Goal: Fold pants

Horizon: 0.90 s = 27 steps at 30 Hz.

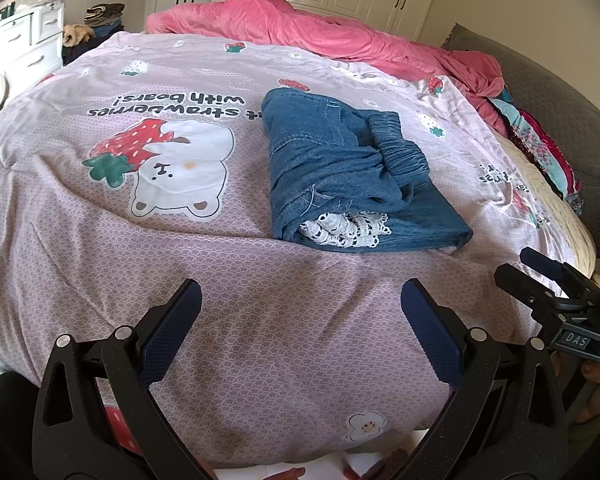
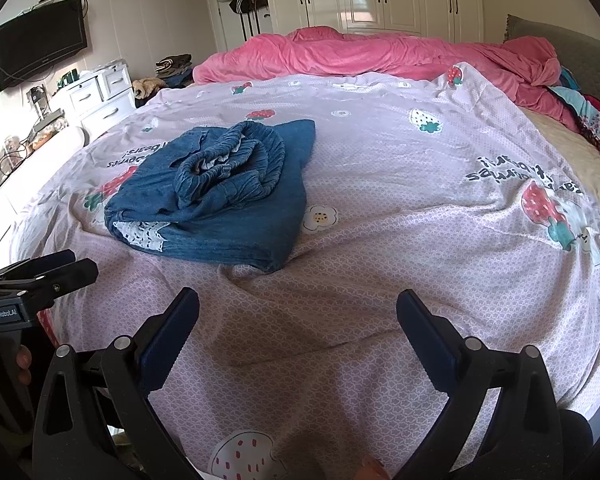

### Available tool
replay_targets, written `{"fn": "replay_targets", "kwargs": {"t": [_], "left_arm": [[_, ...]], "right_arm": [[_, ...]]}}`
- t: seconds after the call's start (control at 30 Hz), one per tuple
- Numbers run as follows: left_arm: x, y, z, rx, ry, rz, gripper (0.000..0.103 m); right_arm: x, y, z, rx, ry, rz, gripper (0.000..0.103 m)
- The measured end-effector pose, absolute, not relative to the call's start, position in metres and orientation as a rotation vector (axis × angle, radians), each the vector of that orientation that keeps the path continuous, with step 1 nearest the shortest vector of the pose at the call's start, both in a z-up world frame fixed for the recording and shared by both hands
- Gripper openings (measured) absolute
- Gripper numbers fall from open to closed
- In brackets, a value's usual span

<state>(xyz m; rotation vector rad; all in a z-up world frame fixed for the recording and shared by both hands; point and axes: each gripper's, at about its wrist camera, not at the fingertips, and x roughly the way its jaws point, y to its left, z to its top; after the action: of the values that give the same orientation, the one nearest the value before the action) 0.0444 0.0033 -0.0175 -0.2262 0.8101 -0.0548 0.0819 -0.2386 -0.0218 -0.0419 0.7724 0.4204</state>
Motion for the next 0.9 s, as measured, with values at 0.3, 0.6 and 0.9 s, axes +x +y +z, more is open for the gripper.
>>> {"fn": "replay_targets", "kwargs": {"t": [0.3,0.6,0.9], "left_arm": [[0.0447,0.0022,-0.0168,-0.222,0.815,-0.053,0.094],[0.0464,0.0029,-0.0194,-0.224,0.834,-0.055,0.094],[0.0495,0.0051,-0.0217,-0.24,0.843,-0.089,0.094]], "right_arm": [[0.0806,-0.2394,-0.0231,-0.045,0.775,0.419,0.099],[0.0846,-0.2373,-0.0249,-0.048,0.778,0.422,0.099],[0.0857,-0.2378,-0.0275,-0.044,0.783,0.422,0.099]]}}
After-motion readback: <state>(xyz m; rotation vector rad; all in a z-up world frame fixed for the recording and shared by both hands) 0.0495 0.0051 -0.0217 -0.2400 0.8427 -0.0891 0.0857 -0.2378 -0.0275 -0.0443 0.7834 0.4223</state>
